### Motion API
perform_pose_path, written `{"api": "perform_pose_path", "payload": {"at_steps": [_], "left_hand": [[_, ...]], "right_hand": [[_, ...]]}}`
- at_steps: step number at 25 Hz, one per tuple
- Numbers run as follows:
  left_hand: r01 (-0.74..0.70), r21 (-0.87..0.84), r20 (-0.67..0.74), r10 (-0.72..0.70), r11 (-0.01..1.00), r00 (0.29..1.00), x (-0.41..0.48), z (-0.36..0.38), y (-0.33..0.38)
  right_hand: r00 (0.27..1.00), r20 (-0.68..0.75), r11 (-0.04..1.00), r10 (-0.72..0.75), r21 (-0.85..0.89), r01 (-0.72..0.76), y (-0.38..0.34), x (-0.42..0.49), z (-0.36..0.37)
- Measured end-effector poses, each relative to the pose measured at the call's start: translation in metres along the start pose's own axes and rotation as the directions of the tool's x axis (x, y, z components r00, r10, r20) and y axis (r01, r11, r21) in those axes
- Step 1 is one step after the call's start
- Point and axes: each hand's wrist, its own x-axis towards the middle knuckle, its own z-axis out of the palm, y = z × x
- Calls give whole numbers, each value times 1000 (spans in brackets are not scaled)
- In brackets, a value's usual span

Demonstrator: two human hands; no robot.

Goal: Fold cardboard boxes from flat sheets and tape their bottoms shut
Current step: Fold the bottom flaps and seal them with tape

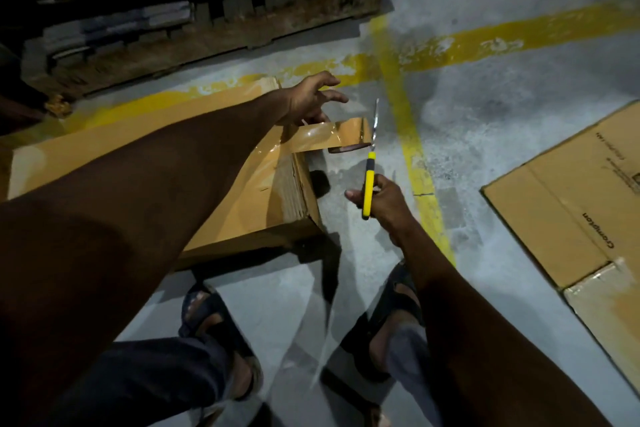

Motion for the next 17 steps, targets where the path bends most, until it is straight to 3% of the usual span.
{"api": "perform_pose_path", "payload": {"at_steps": [3,9,17], "left_hand": [[-83,-146,-88,71,986,994,-2,7,2],[-32,-94,-50,27,995,998,1,6,-3],[9,-18,-13,-9,1000,1000,2,1,-2]], "right_hand": [[984,161,996,70,41,-78,19,-22,8],[915,392,993,96,-98,-62,42,-40,9],[925,354,990,138,-69,-121,16,-35,25]]}}
